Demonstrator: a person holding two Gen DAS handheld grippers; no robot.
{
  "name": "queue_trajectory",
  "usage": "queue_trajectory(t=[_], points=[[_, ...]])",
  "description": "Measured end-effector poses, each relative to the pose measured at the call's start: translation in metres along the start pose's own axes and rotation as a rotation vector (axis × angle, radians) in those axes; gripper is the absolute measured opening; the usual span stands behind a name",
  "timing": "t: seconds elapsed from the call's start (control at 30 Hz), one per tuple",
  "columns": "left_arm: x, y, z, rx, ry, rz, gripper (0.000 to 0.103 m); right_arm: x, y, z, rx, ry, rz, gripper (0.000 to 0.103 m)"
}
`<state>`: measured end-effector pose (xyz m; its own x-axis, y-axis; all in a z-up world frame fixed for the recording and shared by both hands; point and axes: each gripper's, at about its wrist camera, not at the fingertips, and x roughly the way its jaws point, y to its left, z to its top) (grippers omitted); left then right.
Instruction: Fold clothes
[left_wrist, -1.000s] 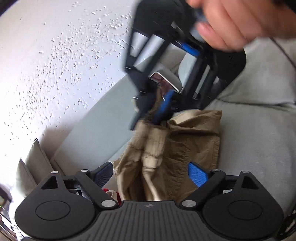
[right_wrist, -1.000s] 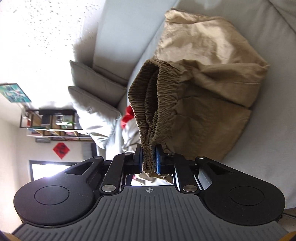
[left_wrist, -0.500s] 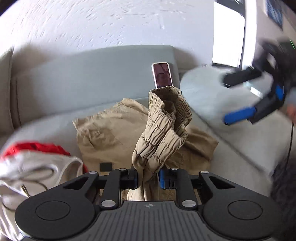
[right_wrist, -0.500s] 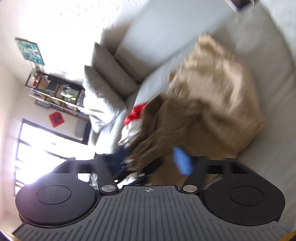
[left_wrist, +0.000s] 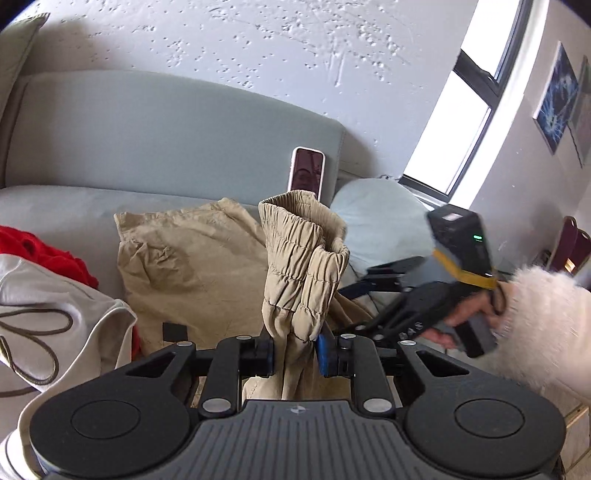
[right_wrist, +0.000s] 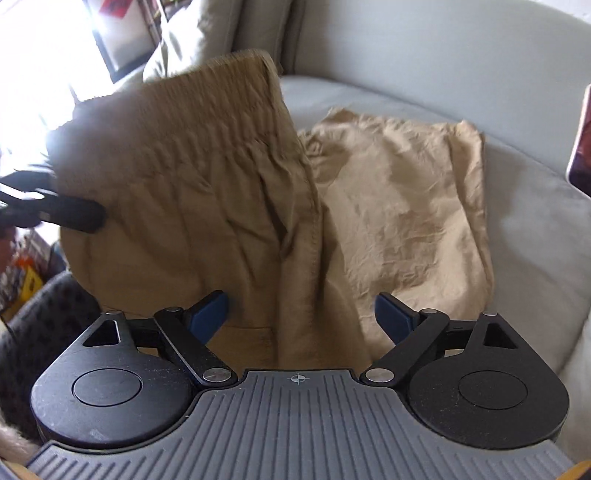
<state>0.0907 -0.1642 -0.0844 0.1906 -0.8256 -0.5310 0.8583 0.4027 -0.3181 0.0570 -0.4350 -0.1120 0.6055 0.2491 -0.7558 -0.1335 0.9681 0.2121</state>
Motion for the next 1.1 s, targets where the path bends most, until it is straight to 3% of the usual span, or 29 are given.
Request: queue_trajectory(t=[0.07,0.1,0.17,0.23,0.33,0.47,0.57,0.63,0.67,0.7,0.73,0.8,0.83,0.9,0.93,1.0,1.1], points=[[0.002,0.001,-0.001,0.009,0.006,-0.001,0.019,0.010,-0.010,0.002,0.034,0.020,0.054,0.093],[0.004,0.002,-0.001,0.011,0.008,-0.001,0.019,0.012,-0.012,0.003,0.053,0.029,0.089,0.081],[0.005,0.004,-0.002,0.007,0.006,-0.007,0.019,0.010,-0.013,0.002,0.073,0.036,0.153,0.039],[0.006,0.009,-0.001,-0.006,-0.001,-0.012,0.019,0.001,-0.009,-0.003,0.064,0.027,0.147,0.017],[0.002,0.017,0.003,-0.050,-0.023,-0.034,0.020,-0.028,-0.007,-0.018,0.120,-0.032,0.132,0.013],[0.008,0.034,0.014,-0.158,-0.013,-0.096,0.021,-0.067,-0.019,-0.058,0.391,-0.122,0.155,0.008],[0.039,0.054,0.018,-0.298,0.065,-0.057,0.029,-0.076,-0.028,-0.084,0.588,-0.162,0.166,0.008],[0.070,0.068,0.016,-0.378,0.160,0.066,0.047,-0.063,-0.033,-0.094,0.678,-0.157,0.133,0.008],[0.084,0.073,0.014,-0.388,0.216,0.158,0.051,-0.053,-0.034,-0.096,0.712,-0.148,0.095,0.008],[0.094,0.074,0.012,-0.370,0.258,0.233,0.048,-0.045,-0.035,-0.095,0.729,-0.137,0.056,0.008],[0.096,0.073,0.010,-0.340,0.267,0.259,0.048,-0.041,-0.034,-0.093,0.723,-0.125,0.012,0.011],[0.082,0.062,0.008,-0.286,0.240,0.279,0.056,-0.039,-0.029,-0.086,0.694,-0.112,-0.041,0.016],[0.071,0.055,0.007,-0.258,0.217,0.300,0.064,-0.042,-0.024,-0.082,0.667,-0.112,-0.059,0.029],[0.047,0.041,0.003,-0.201,0.170,0.338,0.068,-0.054,-0.015,-0.076,0.610,-0.134,-0.102,0.050],[0.035,0.035,0.000,-0.188,0.147,0.347,0.068,-0.061,-0.011,-0.075,0.591,-0.163,-0.126,0.067],[0.015,0.026,-0.007,-0.184,0.105,0.351,0.070,-0.078,-0.007,-0.079,0.589,-0.234,-0.164,0.073],[0.013,0.013,-0.010,-0.149,0.091,0.355,0.071,-0.093,-0.013,-0.093,0.700,-0.293,-0.149,0.073]])
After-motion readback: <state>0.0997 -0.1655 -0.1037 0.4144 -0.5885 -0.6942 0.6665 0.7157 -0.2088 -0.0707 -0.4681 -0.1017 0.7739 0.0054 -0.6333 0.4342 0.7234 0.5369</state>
